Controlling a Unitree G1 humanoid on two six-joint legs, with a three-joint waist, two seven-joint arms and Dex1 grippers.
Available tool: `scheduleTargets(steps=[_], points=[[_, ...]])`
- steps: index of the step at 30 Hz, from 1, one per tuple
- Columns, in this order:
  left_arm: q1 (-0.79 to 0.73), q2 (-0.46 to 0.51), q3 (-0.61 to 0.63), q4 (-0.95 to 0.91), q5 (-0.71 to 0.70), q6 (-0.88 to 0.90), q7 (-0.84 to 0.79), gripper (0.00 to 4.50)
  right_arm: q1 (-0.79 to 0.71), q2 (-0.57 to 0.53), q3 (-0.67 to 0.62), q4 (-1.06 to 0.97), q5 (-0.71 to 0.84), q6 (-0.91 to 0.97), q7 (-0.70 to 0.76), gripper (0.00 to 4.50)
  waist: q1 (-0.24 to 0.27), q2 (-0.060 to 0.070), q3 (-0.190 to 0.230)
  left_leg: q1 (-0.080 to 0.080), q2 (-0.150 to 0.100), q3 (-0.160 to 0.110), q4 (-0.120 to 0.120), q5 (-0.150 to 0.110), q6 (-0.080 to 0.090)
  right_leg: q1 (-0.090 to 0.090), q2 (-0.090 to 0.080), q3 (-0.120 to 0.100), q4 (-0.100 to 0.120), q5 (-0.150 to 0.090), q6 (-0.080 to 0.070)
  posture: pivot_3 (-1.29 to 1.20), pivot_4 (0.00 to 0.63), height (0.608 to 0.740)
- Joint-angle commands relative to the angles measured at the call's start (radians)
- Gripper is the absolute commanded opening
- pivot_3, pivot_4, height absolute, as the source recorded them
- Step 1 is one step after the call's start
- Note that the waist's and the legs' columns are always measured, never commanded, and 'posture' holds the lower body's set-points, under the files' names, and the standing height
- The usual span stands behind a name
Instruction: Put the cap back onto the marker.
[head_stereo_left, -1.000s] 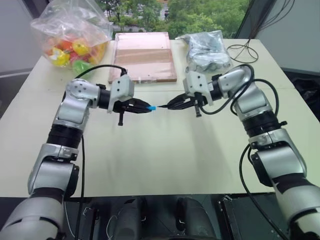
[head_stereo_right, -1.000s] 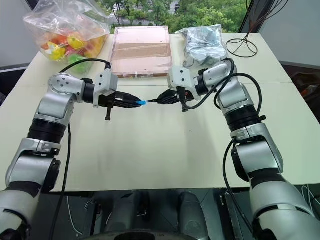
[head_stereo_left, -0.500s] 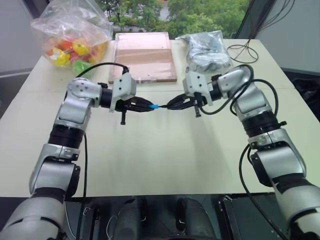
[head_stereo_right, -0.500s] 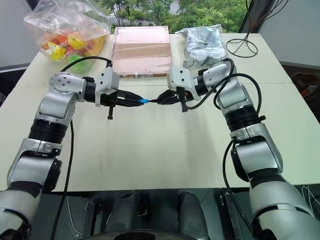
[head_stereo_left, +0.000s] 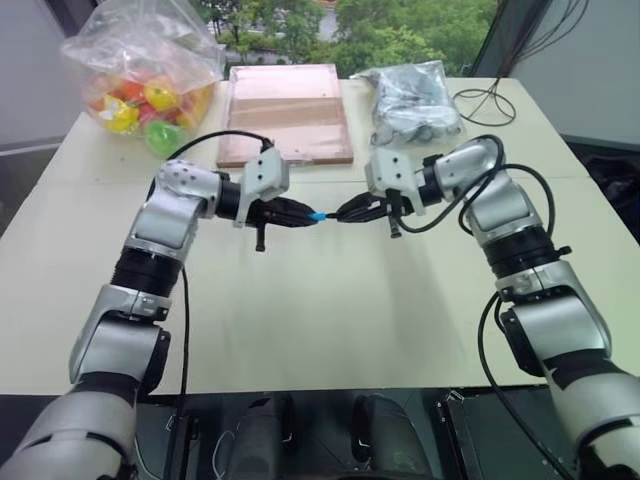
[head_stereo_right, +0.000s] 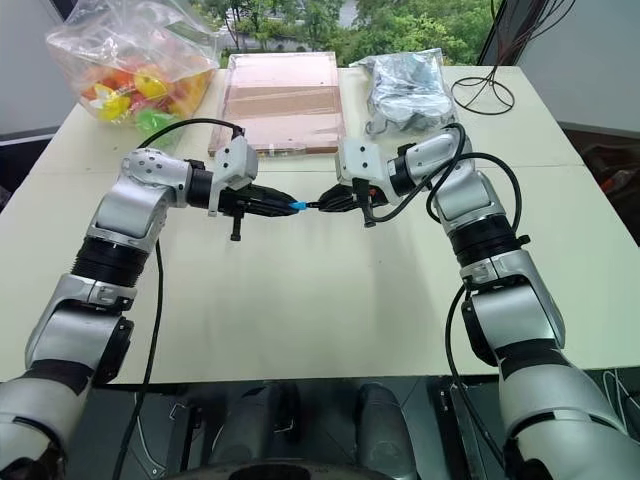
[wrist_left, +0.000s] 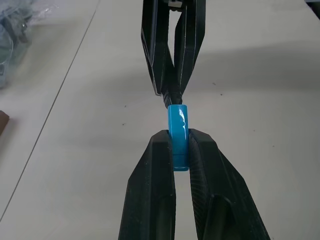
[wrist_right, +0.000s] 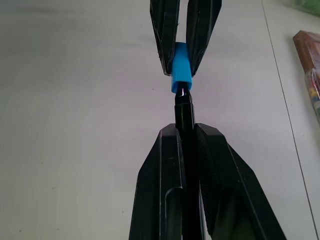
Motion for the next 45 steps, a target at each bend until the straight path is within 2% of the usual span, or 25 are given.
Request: scheduleTargets(steps=[1,17,35,45], points=[[-0.051,-0.025,-0.029,-0.073,-0.008,0.007,-0.005,0.01,-0.049,0.042,-0.003,-0.040,0.012,0.013,-0.029,0.00,0.001,0.000,0.000,0.000,0.000,0.000,0.000,0.000,0.000,0.000,0.000,0.000,0.000,0.000,0.000,0.00,0.150,0.740],[-0.056,-0.036,-0.089,-0.085,0.124,-0.212,-0.003,0.01,-0.069,0.109,-0.003,0.005,0.010,0.098,-0.025,0.00,0.002,0.000,0.000,0.000,0.000,0.000,0.000,0.000,0.000,0.000,0.000,0.000,0.000,0.000,0.000,0.00,0.150,0.740],[-0.073,-0.076,-0.118,-0.072,0.167,-0.206,-0.034,0.01,-0.079,0.165,0.011,0.025,-0.015,0.101,-0.023,0.00,0.002,0.000,0.000,0.000,0.000,0.000,0.000,0.000,0.000,0.000,0.000,0.000,0.000,0.000,0.000,0.00,0.150,0.740],[-0.096,-0.099,-0.076,-0.049,0.146,-0.186,-0.029,0.01,-0.072,0.173,-0.012,0.001,-0.002,0.130,-0.025,0.00,0.001,0.000,0.000,0.000,0.000,0.000,0.000,0.000,0.000,0.000,0.000,0.000,0.000,0.000,0.000,0.00,0.150,0.740]])
